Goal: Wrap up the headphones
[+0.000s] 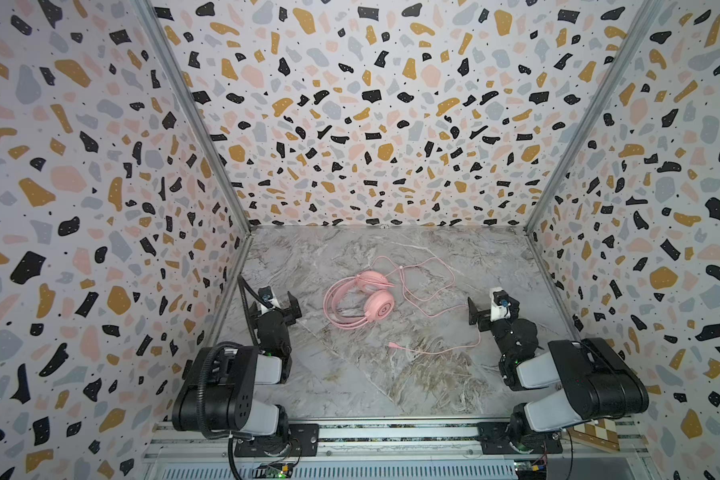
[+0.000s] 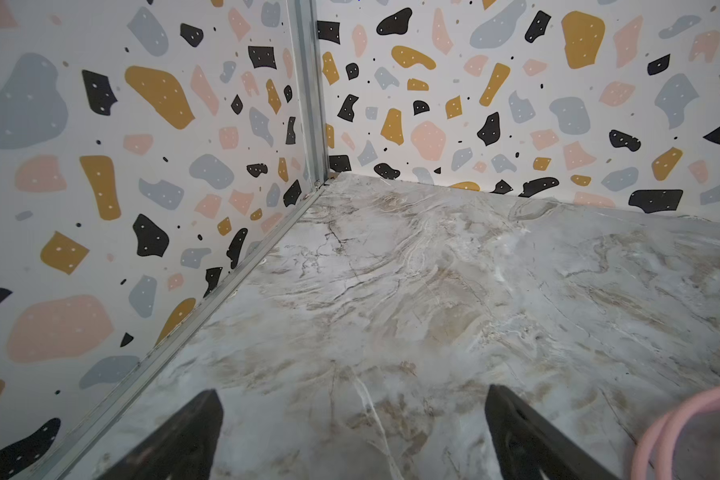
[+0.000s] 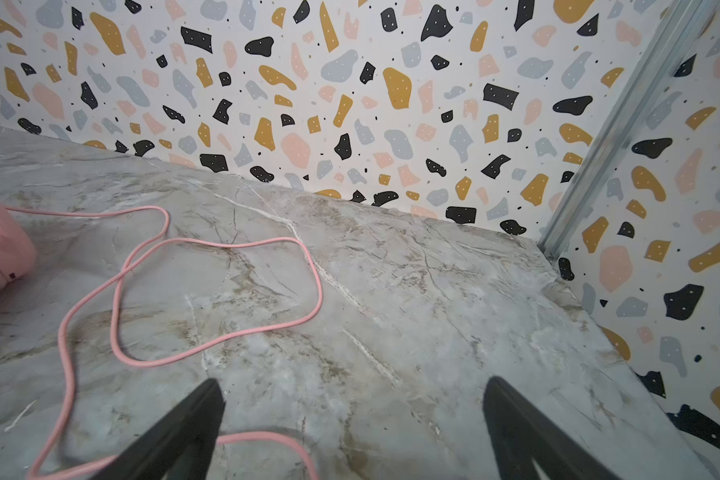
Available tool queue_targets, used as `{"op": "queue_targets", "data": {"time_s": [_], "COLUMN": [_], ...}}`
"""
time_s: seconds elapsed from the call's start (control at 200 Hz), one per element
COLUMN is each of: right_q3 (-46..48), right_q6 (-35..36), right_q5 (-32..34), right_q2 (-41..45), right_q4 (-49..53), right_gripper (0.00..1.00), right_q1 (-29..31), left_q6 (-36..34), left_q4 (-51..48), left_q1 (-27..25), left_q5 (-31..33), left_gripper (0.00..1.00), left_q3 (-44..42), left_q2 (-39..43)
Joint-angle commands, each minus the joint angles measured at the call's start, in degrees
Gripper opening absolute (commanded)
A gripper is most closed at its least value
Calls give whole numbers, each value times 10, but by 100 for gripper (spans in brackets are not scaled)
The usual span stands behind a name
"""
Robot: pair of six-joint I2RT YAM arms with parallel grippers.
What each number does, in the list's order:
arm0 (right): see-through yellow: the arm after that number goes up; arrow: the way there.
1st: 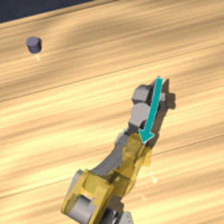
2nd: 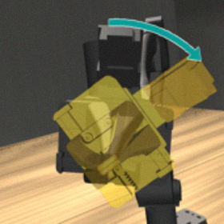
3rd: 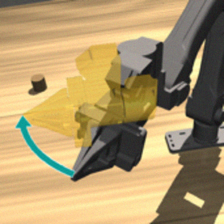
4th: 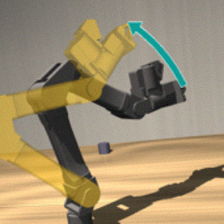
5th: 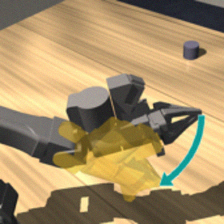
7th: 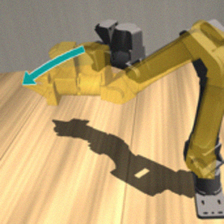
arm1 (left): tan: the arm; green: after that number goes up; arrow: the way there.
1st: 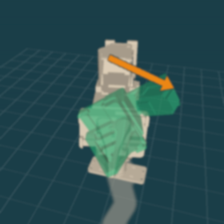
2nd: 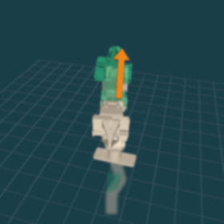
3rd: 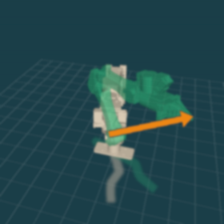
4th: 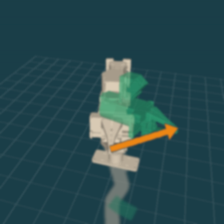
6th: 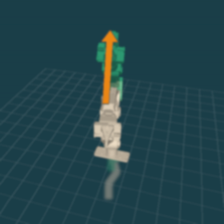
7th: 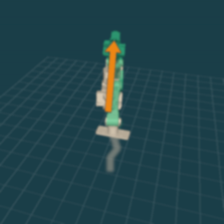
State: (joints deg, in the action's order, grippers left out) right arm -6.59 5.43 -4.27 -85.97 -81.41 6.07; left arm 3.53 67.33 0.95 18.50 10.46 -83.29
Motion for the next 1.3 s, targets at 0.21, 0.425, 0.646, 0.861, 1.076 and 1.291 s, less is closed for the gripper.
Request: {"op": "queue_targets", "data": {"time_s": [0.21, 0.425, 0.646, 0.861, 1.076, 1.291], "right_q3": [-11, -10, -10, -34, 8, -20], "right_q6": [-3, -2, -3, -17, -6, -32], "right_q5": [1, 0, 0, -53, 80, 121], "right_q2": [1, 1, 1, -3, 14, 223], "right_q4": [-2, -2, -2, 37, -27, 201], "right_gripper": [99, 99, 99, 99, 99, 99], "right_q1": [-2, -2, -2, -29, 20, 47], "left_q6": [-15, -14, -14, -23, -37, 52], "left_q4": [30, 30, 30, 30, -61, -307], "left_q1": [-2, -3, -3, -5, -12, -15], "left_q5": [7, 8, 8, -7, -25, -68], "left_gripper": [100, 100, 100, 100, 100, 100], "left_q3": [13, 13, 13, 13, 51, 156], "left_q2": [-3, -3, -3, -1, 38, 105]}}
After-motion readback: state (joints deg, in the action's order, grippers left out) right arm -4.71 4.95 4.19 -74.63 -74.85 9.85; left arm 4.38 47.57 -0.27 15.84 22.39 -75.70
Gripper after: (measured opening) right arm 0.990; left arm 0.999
